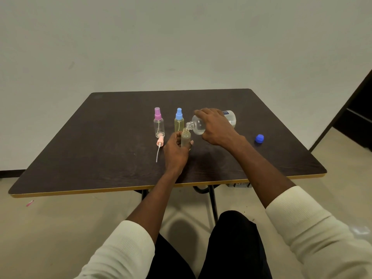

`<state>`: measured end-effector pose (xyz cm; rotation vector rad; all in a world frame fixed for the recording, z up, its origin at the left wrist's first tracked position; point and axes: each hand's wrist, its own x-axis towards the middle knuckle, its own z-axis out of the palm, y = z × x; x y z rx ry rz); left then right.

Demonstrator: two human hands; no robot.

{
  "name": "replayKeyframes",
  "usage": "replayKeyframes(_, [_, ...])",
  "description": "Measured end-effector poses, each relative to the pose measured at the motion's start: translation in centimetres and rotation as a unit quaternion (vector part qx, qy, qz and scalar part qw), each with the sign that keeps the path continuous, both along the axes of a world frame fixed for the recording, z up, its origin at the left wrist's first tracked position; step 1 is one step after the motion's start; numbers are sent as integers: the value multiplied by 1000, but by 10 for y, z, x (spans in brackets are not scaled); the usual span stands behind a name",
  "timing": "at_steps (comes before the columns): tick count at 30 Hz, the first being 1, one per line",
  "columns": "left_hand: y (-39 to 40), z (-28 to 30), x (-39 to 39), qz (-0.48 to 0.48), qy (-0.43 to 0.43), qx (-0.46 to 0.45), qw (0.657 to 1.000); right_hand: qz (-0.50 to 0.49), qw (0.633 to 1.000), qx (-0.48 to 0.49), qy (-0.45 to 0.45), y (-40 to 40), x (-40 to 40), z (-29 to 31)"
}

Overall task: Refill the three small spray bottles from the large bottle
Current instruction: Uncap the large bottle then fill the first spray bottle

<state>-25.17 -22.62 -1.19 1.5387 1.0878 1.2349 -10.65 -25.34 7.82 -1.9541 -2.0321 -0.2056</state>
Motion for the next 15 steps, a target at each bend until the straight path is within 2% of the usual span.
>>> replayKeyframes(15, [1,-2,1,0,-11,3,1000,1,1000,3,-4,0,1,-1])
